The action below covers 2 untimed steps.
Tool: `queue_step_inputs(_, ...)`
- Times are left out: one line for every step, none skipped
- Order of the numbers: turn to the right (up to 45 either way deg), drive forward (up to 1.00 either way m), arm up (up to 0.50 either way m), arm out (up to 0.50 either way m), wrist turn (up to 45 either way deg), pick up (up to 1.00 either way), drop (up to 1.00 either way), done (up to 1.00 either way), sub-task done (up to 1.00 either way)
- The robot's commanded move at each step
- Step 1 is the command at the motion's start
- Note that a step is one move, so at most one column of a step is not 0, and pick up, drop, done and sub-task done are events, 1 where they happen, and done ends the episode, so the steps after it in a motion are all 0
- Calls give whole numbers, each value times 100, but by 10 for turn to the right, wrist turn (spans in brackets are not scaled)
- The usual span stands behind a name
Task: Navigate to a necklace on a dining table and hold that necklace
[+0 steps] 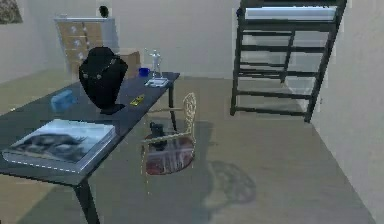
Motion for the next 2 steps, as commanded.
queue_step_inputs(150,0,0,0,0,0,0,0,0)
queue_step_inputs(0,70,0,0,0,0,0,0,0)
